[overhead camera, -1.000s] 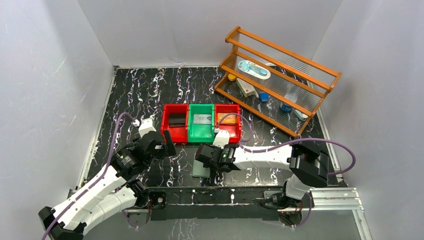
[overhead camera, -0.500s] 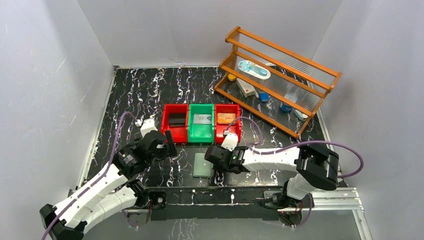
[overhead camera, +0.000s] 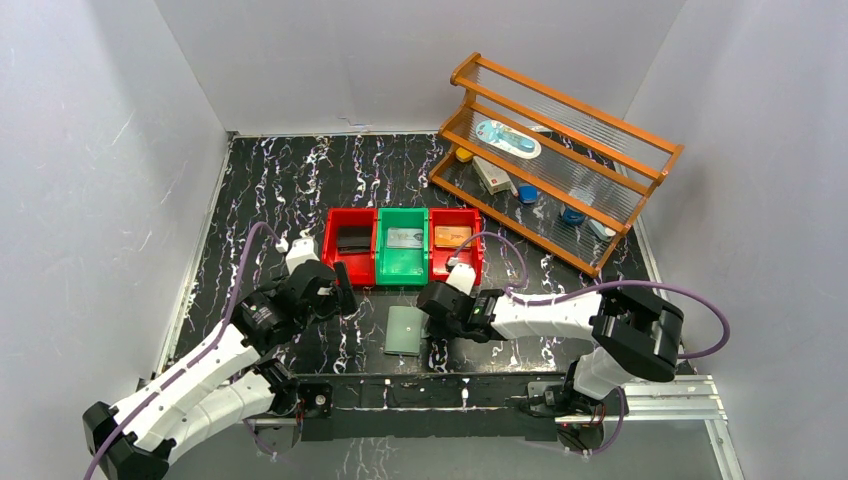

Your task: Take the credit cards out of the card holder

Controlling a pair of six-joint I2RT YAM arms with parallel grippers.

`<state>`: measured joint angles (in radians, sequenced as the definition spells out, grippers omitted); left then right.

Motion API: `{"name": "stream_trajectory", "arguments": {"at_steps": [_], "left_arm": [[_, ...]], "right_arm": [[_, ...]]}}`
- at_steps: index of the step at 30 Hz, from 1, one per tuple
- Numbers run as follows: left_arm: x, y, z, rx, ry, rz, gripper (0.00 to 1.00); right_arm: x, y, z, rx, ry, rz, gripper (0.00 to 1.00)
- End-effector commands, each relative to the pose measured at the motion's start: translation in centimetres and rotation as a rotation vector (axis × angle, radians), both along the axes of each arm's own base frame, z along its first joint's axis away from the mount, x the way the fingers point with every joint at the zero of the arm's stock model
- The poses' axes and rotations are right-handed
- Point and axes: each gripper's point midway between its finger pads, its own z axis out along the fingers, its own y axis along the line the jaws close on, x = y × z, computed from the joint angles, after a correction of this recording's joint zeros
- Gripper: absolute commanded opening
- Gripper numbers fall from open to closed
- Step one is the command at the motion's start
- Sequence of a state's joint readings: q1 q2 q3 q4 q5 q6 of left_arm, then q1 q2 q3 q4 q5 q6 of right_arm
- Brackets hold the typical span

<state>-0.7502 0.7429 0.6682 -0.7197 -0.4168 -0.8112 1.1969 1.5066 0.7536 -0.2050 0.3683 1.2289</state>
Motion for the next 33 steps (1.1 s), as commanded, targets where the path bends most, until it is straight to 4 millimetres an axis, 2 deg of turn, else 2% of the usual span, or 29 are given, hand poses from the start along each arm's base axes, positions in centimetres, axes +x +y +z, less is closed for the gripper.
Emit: {"name": "stream_trajectory", "arguments": {"at_steps": [1,4,7,11,16,21,26,31,33], "left_arm": [[0.0,-0.1,-0.2,0.004,0.003,-0.009,0.98],[0.0,-0.3,-0.3,-0.003,0.007,-0.014,0.98],[0.0,-0.5,-0.2,-0.008,0.007,-0.022,0.98],[0.1,-0.8,0.2,-0.023,-0.003,-0.027,0.98],[0.3,-0.7,1.1,-0.043,-0.033,-0.017,0.98],[0.1,-0.5,1.4,-0.054,-0.044,-0.013,0.98],[0.0,0.0,1.7,-0.049,-0.049,0.007,0.98],[-0.1,0.1,1.6,-0.050,-0.047,0.009,0.98],[-0.2,0.1,1.5,-0.047,-0.044,0.008,0.98]], "right_arm": [[0.4,0.4,1.6,0.046,-0.035,0.011,0.09],[0.8,-0.1,3.0,0.050,-0.065,0.008,0.04],[1.0,0.0,5.0,0.087,-0.112,0.045,0.04],[0.6,2.2,8.3,0.203,-0.167,0.176,0.05],[-0.6,6.0,11.3,0.335,-0.172,0.330,0.05],[-1.1,9.3,12.2,0.424,-0.165,0.412,0.05],[-1.2,11.8,14.8,0.535,-0.203,0.468,0.06],[-0.6,12.2,14.9,0.514,-0.216,0.459,0.07],[-0.1,11.7,14.0,0.491,-0.204,0.423,0.08]]}}
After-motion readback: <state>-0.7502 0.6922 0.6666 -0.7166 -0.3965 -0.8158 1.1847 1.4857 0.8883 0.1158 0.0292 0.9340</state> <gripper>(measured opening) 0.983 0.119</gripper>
